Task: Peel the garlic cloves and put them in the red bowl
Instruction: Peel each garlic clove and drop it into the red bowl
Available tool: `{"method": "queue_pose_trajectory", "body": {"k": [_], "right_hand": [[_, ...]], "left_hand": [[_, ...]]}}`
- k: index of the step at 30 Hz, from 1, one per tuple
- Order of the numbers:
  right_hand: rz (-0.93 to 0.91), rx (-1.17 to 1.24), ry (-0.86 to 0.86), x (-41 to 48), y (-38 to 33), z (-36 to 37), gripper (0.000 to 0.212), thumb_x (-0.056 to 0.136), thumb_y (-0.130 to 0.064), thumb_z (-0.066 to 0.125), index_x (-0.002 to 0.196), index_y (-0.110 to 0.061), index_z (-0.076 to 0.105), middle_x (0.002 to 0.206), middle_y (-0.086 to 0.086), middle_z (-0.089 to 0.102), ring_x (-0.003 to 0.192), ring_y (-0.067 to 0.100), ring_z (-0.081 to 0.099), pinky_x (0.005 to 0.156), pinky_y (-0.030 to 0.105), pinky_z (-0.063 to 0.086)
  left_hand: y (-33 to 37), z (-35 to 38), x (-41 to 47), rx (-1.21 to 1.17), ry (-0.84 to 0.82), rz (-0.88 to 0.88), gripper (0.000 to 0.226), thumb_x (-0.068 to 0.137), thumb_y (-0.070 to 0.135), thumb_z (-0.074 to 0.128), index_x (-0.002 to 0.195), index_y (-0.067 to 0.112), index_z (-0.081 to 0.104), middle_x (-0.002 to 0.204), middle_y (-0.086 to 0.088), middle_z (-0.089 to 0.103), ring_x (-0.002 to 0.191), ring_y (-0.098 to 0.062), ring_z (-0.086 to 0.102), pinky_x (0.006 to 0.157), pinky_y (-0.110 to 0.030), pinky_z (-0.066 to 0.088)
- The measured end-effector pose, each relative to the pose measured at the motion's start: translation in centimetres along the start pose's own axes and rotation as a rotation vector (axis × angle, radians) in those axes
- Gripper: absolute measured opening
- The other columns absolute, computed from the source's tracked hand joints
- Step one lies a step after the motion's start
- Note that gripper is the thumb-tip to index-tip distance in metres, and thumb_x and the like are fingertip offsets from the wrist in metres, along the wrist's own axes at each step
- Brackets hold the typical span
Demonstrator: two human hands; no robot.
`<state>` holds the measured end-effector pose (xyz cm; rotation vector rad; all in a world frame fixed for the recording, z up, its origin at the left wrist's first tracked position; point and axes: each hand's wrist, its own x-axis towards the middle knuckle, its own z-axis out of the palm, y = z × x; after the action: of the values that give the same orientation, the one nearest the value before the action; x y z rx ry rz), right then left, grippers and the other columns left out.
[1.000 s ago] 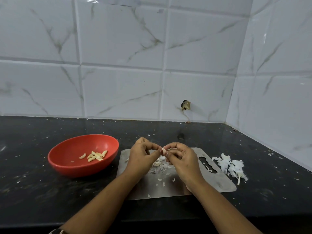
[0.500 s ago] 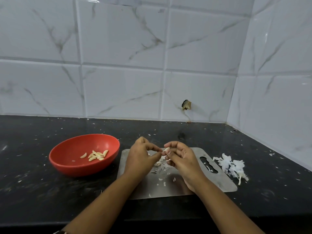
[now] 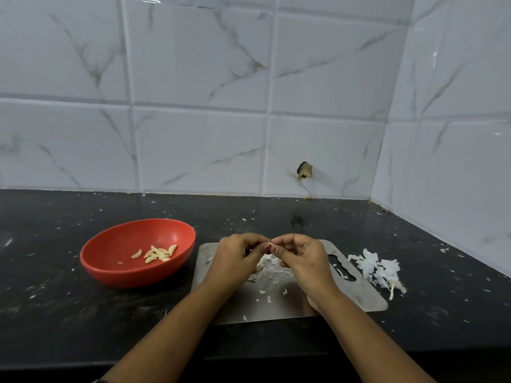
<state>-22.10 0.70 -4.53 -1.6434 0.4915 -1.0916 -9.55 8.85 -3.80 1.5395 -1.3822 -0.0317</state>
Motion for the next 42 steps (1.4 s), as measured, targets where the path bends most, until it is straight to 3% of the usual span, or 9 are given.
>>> {"method": "queue_pose_trajectory", "body": {"k": [5, 9, 16, 19, 22, 26, 31, 36, 42], "right_hand": [[-0.202, -0.371, 0.046, -0.2, 0.0, 0.2, 0.002, 0.083, -0.013, 0.075, 0.083, -0.015, 0.073, 0.078, -0.006, 0.071, 0.076, 0.001, 0.063, 0.064, 0.010, 0.048], [-0.270, -0.463, 0.061, -0.2, 0.3, 0.3, 0.005, 0.085, -0.012, 0.073, 0.087, -0.017, 0.072, 0.083, -0.007, 0.070, 0.081, 0.003, 0.059, 0.063, 0.008, 0.045], [-0.313, -0.512, -0.014, -0.3, 0.5, 0.4, 0.010, 0.086, -0.008, 0.069, 0.091, -0.014, 0.075, 0.088, -0.004, 0.071, 0.086, 0.003, 0.060, 0.069, 0.008, 0.046], [-0.294, -0.455, -0.017, -0.3, 0.5, 0.4, 0.008, 0.085, -0.008, 0.071, 0.089, -0.014, 0.075, 0.085, -0.006, 0.072, 0.083, 0.003, 0.063, 0.070, 0.009, 0.047], [-0.170, -0.225, -0.061, -0.3, 0.2, 0.1, 0.007, 0.084, -0.010, 0.072, 0.086, -0.016, 0.075, 0.083, -0.003, 0.073, 0.080, 0.007, 0.067, 0.067, 0.019, 0.053], [-0.032, 0.025, -0.092, -0.3, -0.3, 0.0, 0.009, 0.083, -0.006, 0.072, 0.083, -0.015, 0.074, 0.081, 0.002, 0.074, 0.076, 0.010, 0.067, 0.061, 0.021, 0.051], [0.030, 0.135, -0.097, -0.2, -0.6, 0.2, 0.008, 0.083, -0.004, 0.071, 0.084, -0.012, 0.072, 0.077, 0.001, 0.073, 0.069, 0.005, 0.065, 0.060, 0.018, 0.050], [0.017, 0.127, -0.081, -0.2, -0.7, 0.3, 0.007, 0.084, -0.005, 0.071, 0.084, -0.012, 0.072, 0.077, 0.000, 0.073, 0.071, 0.006, 0.065, 0.060, 0.019, 0.050], [-0.005, 0.091, -0.044, -0.2, -0.5, 0.1, 0.009, 0.084, -0.005, 0.072, 0.085, -0.014, 0.073, 0.083, 0.005, 0.074, 0.075, 0.010, 0.067, 0.059, 0.019, 0.049]], "left_hand": [[0.1, -0.1, -0.2, 0.136, -0.008, 0.060, 0.010, 0.092, 0.020, 0.062, 0.093, 0.021, 0.072, 0.073, 0.015, 0.066, 0.063, 0.001, 0.060, 0.057, -0.012, 0.044], [-0.1, 0.0, -0.5, 0.329, -0.051, 0.112, 0.018, 0.097, 0.022, 0.048, 0.082, 0.017, 0.056, 0.070, 0.006, 0.058, 0.066, -0.011, 0.054, 0.062, -0.033, 0.043], [-0.6, 0.2, -0.6, 0.347, -0.066, 0.132, 0.033, 0.097, 0.022, 0.044, 0.065, 0.025, 0.037, 0.057, 0.008, 0.042, 0.054, -0.009, 0.041, 0.054, -0.028, 0.025], [-0.8, 0.3, -0.3, 0.172, -0.048, 0.105, 0.031, 0.090, 0.023, 0.043, 0.060, 0.020, 0.041, 0.052, 0.008, 0.040, 0.053, -0.009, 0.042, 0.051, -0.021, 0.027], [-0.9, 0.6, -0.2, -0.029, -0.009, 0.039, 0.028, 0.083, 0.024, 0.042, 0.060, 0.008, 0.046, 0.050, 0.009, 0.039, 0.051, -0.007, 0.039, 0.050, -0.023, 0.028], [-0.5, 0.8, -0.2, -0.345, -0.030, -0.105, 0.033, 0.089, 0.011, 0.044, 0.056, 0.015, 0.044, 0.048, 0.007, 0.037, 0.047, -0.009, 0.033, 0.045, -0.022, 0.028], [0.5, 0.6, -0.1, -0.563, -0.047, -0.232, 0.039, 0.094, -0.003, 0.036, 0.058, 0.009, 0.043, 0.046, 0.003, 0.036, 0.041, -0.009, 0.030, 0.040, -0.019, 0.025], [0.8, 0.3, -0.4, -0.535, -0.087, -0.265, 0.037, 0.094, 0.000, 0.043, 0.058, 0.008, 0.049, 0.044, -0.001, 0.045, 0.039, -0.010, 0.038, 0.040, -0.019, 0.032], [0.2, 0.2, -0.2, -0.377, -0.036, -0.212, 0.016, 0.090, 0.002, 0.057, 0.084, 0.011, 0.068, 0.072, -0.011, 0.069, 0.046, -0.016, 0.055, 0.045, -0.021, 0.044]]}}
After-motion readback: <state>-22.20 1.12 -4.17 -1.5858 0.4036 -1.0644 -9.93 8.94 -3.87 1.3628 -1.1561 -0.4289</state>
